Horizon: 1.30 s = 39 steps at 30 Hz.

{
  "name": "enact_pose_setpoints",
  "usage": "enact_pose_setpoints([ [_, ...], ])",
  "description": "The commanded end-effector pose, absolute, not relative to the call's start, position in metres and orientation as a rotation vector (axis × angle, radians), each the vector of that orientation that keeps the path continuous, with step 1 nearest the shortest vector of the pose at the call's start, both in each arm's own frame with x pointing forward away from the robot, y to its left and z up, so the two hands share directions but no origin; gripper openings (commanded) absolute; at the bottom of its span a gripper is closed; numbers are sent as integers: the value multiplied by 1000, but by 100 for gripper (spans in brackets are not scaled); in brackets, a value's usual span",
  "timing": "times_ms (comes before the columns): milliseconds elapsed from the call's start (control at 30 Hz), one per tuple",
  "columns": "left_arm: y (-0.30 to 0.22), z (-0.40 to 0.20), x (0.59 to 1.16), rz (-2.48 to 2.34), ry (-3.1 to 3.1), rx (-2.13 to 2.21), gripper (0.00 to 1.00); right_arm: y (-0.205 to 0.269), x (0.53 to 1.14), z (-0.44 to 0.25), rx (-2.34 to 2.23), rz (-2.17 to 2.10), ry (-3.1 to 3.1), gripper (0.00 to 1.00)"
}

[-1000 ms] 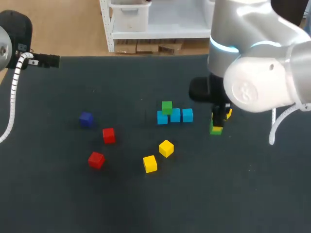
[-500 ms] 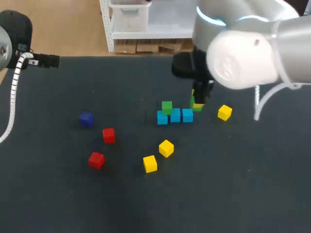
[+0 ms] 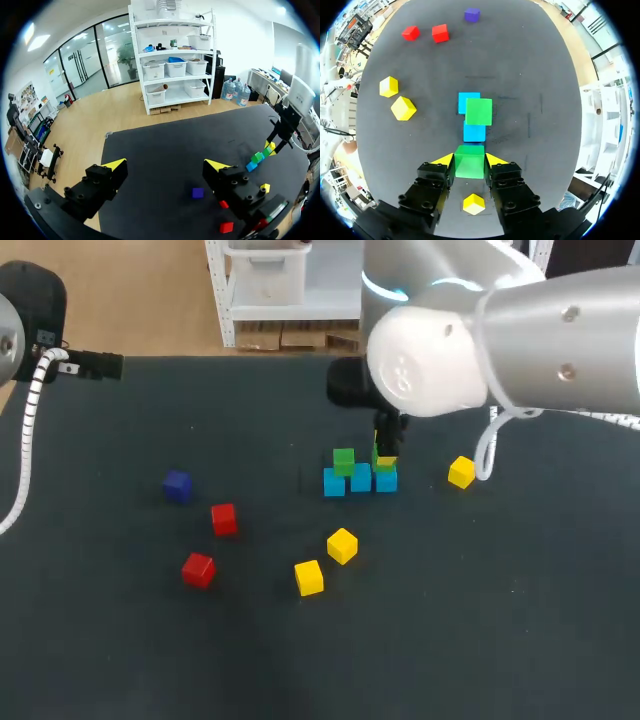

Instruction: Place the blue cubes, place green cubes on the blue cubes, place the yellow cubes on the green cubes, then place the red cubes on the yellow cubes, and place purple cube on the red cubes.

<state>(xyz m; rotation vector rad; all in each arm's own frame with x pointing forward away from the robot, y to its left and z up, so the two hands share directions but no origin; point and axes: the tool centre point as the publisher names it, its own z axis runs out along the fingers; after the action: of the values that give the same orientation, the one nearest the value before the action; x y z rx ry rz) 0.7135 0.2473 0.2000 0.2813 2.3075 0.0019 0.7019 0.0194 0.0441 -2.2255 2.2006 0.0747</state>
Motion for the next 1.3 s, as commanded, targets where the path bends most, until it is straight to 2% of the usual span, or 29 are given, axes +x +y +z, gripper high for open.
enact_pose_setpoints([
  [33, 249, 200, 714, -6, 2310, 288, 100, 21, 708, 40, -2234, 48, 2213, 0],
  [533, 249, 200, 714, -6, 2310, 288, 100, 25, 708, 37, -2237, 10, 2231, 0],
  [767, 249, 200, 714, -6, 2310, 288, 100, 26, 707, 37, -2243, 0, 2233, 10],
  [1067, 249, 200, 714, -6, 2310, 288, 100, 27, 707, 35, -2247, 1, 2233, 13],
  [1300, 249, 200, 714, -6, 2310, 288, 100, 28, 708, 34, -2247, -3, 2234, 24],
])
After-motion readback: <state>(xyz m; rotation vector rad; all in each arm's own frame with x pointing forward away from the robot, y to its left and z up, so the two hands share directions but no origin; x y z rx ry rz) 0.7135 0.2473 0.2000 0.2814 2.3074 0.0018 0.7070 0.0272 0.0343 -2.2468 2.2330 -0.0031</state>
